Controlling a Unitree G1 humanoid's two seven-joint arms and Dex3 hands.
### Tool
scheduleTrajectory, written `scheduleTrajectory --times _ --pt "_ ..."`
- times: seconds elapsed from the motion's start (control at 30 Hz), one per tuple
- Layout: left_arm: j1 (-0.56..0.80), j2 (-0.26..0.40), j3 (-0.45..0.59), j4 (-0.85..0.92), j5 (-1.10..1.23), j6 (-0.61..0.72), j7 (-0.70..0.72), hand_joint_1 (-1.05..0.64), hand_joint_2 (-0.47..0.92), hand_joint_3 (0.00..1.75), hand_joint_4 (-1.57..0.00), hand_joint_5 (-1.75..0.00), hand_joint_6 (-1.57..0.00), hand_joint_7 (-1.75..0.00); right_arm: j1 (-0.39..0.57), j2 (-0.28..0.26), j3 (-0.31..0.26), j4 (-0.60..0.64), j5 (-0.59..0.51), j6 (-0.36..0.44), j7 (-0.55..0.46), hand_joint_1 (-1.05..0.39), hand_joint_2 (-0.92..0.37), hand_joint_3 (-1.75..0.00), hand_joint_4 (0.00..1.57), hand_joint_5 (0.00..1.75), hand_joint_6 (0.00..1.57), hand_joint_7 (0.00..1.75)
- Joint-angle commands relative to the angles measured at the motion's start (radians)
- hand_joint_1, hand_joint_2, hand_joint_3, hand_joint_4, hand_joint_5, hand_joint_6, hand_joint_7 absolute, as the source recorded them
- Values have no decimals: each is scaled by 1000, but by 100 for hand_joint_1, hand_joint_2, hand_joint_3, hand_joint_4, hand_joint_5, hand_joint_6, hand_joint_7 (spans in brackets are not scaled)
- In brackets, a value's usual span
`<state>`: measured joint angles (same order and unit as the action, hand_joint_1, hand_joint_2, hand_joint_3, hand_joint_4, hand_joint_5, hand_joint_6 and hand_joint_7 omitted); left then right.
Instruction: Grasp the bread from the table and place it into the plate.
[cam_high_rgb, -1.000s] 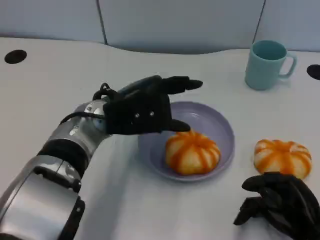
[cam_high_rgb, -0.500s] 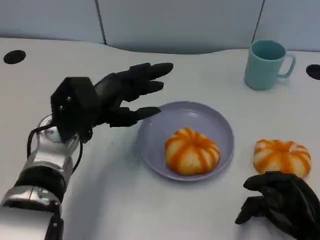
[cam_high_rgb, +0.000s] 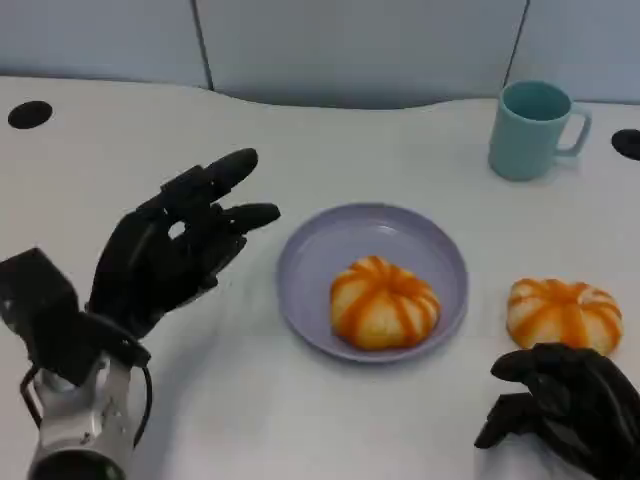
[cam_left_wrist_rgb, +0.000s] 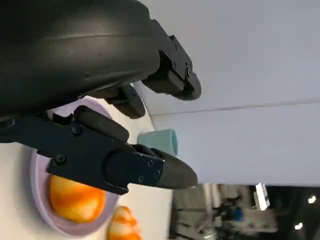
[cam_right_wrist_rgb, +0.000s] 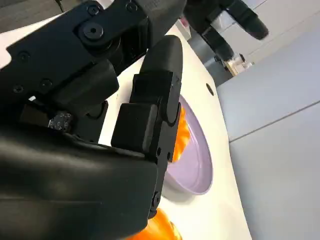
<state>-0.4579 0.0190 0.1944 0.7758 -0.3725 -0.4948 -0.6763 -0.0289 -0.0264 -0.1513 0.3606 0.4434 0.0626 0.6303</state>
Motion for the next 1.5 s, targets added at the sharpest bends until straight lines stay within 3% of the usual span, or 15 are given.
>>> scheduleTrajectory --times 0.03,0.3,0.53,0.67,1.0,1.13,1.5 --pt "117 -21 20 -175 -58 145 68 -39 92 19 -52 -102 -74 -13 -8 -14 -12 9 5 -13 9 -97 -68 0 150 51 156 6" --pt "325 -36 -24 -481 -17 351 227 -29 92 29 -58 -130 -85 -27 -9 -16 -10 4 0 -13 6 -99 -68 0 151 50 156 6" --pt "450 -58 -49 -673 -33 509 336 -32 92 26 -56 -147 -71 -67 1 -13 -6 -16 1 0 -5 -101 -67 0 151 50 157 6" --pt "506 -70 -54 -710 -17 517 371 -34 92 33 -61 -152 -61 -88 6 -16 -5 -17 1 -4 2 -97 -68 -1 151 50 156 5" --pt "583 -82 -68 -698 -13 521 375 -36 92 31 -55 -155 -55 -88 20 -20 -1 -34 -2 -6 0 -93 -69 -1 152 49 155 5" --pt "590 -86 -58 -702 -23 535 378 -38 92 31 -59 -149 -60 -83 21 -20 -2 -34 -1 -7 3 -93 -69 0 152 48 155 5" --pt "571 -101 -13 -674 -67 545 379 -36 92 31 -64 -139 -60 -91 27 -15 -7 -40 -6 -23 -20 -94 -72 -1 154 50 156 5"
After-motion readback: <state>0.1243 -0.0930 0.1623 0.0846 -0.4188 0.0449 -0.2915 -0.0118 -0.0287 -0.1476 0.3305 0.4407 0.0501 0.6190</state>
